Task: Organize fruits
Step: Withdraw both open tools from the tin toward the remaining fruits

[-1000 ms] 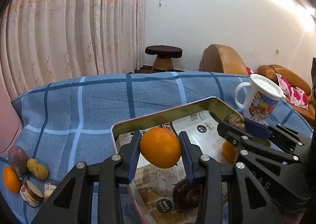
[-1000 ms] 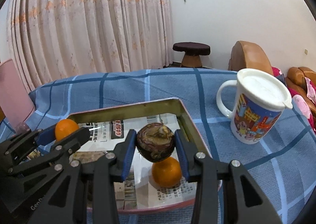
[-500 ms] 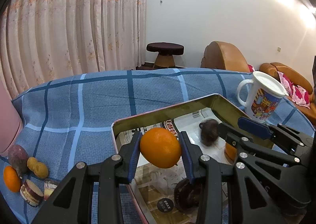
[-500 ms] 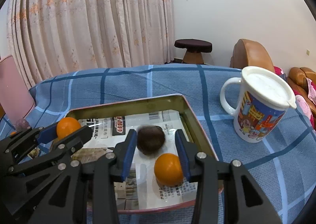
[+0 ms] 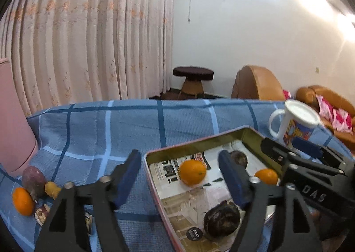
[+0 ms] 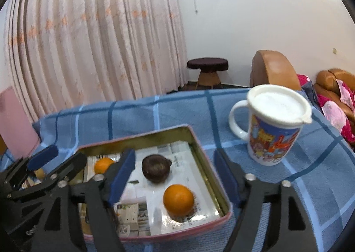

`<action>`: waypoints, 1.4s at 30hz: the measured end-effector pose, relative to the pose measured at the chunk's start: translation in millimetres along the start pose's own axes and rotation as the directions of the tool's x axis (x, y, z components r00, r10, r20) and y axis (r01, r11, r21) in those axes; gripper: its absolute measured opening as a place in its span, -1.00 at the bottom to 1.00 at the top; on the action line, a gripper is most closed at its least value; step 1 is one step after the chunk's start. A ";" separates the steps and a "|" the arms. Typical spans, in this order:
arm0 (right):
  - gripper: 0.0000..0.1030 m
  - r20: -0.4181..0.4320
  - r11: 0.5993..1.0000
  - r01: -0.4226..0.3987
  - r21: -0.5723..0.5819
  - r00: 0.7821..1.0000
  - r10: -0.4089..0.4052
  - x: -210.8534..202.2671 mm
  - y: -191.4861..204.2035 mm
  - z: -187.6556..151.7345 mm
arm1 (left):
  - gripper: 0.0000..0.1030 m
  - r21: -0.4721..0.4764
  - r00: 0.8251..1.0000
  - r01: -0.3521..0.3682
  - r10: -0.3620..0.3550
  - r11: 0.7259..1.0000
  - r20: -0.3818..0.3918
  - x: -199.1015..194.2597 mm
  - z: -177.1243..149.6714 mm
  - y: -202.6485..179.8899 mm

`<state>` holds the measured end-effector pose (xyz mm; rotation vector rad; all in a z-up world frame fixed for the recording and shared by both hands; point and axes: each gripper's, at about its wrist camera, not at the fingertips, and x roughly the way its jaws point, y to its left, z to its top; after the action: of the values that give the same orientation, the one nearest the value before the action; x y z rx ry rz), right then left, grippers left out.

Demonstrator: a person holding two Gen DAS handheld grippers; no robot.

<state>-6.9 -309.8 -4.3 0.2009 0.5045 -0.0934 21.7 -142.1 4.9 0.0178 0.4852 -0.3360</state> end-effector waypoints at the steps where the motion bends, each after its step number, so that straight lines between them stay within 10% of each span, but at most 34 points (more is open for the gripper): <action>1: 0.74 0.009 1.000 -0.009 0.013 1.000 0.009 -1.6 -1.9 0.6 | 0.52 -0.009 1.000 0.004 -0.004 1.000 0.011 -2.6 1.1 2.6; 20: 0.86 0.150 0.995 0.084 -0.044 0.986 -0.077 -21.9 15.5 -5.5 | 0.55 0.020 0.969 -0.212 0.208 0.977 0.132 -29.4 -11.7 38.6; 42: 0.86 0.169 0.994 0.100 -0.034 0.981 -0.093 -50.1 48.8 -26.4 | 0.55 -0.014 0.978 -0.180 0.181 0.984 0.101 -54.4 -28.0 64.1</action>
<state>-56.3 -254.5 5.8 0.1261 0.3482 -0.1928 -15.6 -61.8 1.1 0.0397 0.3794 -0.1566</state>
